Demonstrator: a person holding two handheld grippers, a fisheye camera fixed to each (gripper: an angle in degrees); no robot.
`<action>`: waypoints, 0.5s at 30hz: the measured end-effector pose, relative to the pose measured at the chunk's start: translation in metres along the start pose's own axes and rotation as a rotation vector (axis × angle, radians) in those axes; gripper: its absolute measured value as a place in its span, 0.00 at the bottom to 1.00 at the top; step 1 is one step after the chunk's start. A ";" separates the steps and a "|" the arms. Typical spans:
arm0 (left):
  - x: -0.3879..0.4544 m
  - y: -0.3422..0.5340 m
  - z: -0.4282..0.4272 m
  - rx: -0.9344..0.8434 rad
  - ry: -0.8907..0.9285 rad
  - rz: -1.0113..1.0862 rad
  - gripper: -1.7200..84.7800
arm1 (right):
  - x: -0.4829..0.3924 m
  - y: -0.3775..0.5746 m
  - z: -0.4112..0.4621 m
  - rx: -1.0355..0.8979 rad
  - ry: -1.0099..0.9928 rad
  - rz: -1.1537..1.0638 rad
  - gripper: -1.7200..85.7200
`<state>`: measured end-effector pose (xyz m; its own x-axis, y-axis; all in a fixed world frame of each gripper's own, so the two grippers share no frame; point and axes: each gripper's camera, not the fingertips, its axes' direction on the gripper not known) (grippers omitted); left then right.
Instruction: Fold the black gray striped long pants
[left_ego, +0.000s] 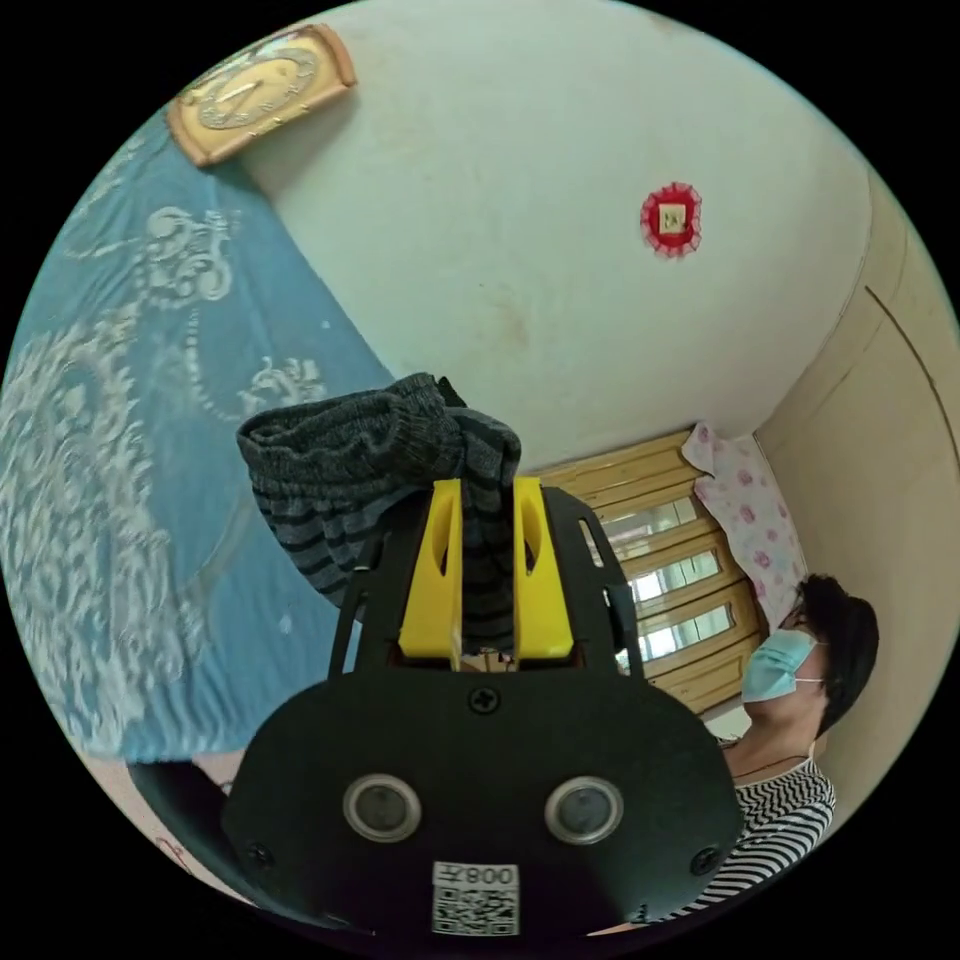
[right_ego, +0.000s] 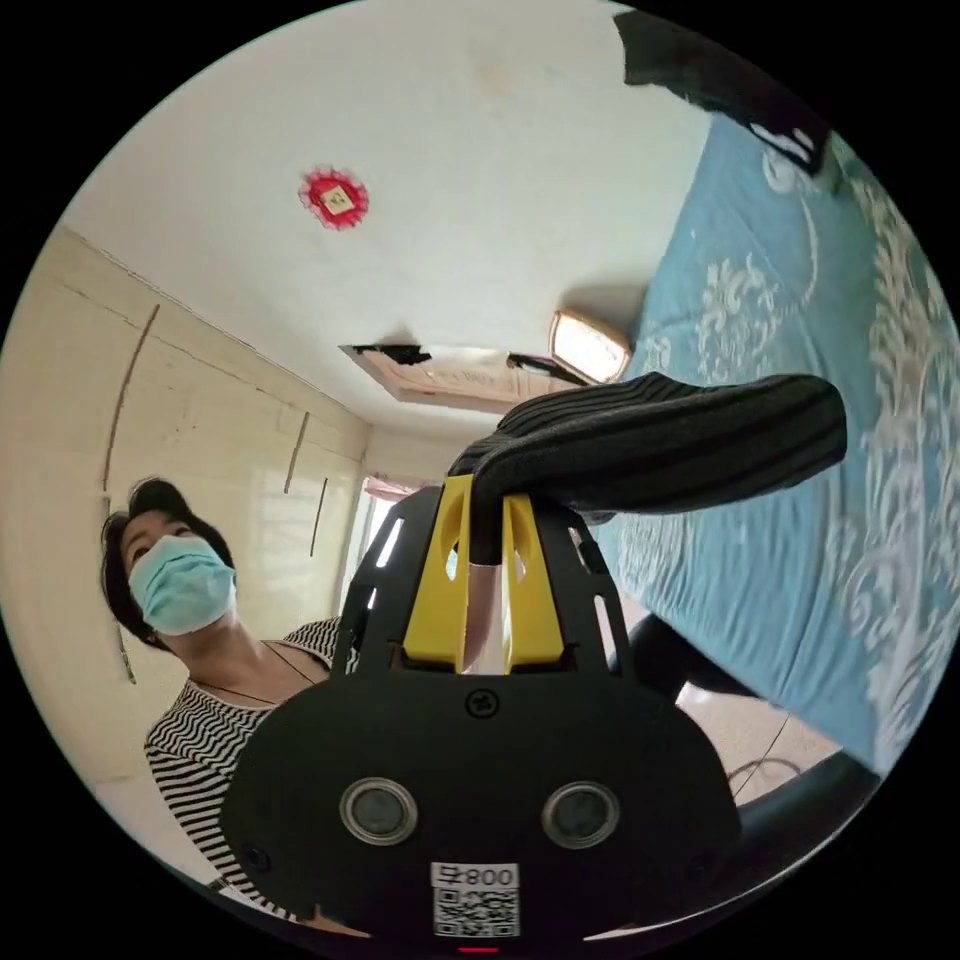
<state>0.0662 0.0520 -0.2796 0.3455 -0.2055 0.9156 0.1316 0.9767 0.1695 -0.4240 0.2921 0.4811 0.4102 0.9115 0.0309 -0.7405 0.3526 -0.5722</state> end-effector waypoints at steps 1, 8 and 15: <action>0.013 -0.033 0.032 -0.029 0.030 0.025 0.11 | -0.001 -0.020 -0.020 0.027 0.008 -0.035 0.06; 0.118 -0.203 0.209 -0.115 0.242 0.173 0.11 | -0.059 -0.144 -0.133 0.182 0.128 -0.307 0.06; 0.238 -0.337 0.390 -0.299 0.259 0.360 0.11 | -0.107 -0.202 -0.222 0.306 0.324 -0.459 0.06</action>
<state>-0.2585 -0.3013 0.0231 0.6306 0.0942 0.7704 0.2083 0.9356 -0.2849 -0.1997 0.0758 0.4115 0.8266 0.5596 -0.0598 -0.5499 0.7803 -0.2978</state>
